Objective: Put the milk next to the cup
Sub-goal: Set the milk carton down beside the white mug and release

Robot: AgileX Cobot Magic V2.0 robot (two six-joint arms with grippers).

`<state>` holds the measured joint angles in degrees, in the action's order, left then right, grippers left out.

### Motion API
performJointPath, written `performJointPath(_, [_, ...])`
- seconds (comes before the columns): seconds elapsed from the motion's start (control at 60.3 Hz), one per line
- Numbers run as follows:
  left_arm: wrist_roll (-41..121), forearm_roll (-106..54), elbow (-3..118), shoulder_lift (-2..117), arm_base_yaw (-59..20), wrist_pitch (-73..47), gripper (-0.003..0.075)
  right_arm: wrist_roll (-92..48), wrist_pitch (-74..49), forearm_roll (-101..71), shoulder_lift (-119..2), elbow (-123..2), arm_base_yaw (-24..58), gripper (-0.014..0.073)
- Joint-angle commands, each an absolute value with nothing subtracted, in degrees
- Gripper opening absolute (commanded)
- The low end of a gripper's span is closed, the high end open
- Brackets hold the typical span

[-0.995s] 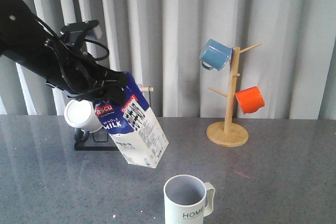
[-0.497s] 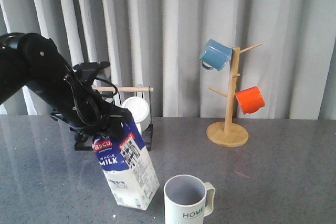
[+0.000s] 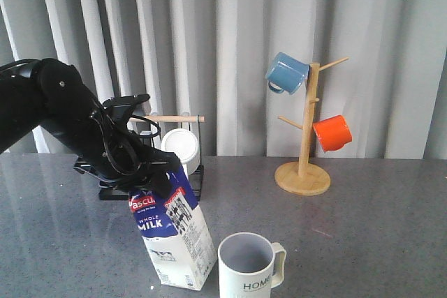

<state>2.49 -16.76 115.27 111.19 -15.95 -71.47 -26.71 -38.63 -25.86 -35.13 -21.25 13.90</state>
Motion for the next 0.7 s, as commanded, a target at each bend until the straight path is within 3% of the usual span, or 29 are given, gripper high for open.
performJointPath(0.0, [2.2,-18.9,116.4,108.8,-16.2,-71.7,-0.0003,-26.9,-35.6,-26.8,-35.2,-22.7,13.5,-0.0005])
performJointPath(0.199, [2.4,-18.9,116.4,108.8,-16.2,-71.7,0.0031,-26.9,-35.6,-26.8,-35.2,-22.7,13.5,-0.0004])
performJointPath(0.332, [2.4,-18.9,116.4,108.8,-16.2,-71.7,0.0102,-26.9,-35.6,-26.8,-35.2,-22.7,13.5,-0.0004])
performJointPath(0.68, [2.4,-18.9,116.4,107.0,-16.2,-71.7,0.0435,-26.9,-35.6,-26.8,-35.2,-22.7,13.5,-0.0004])
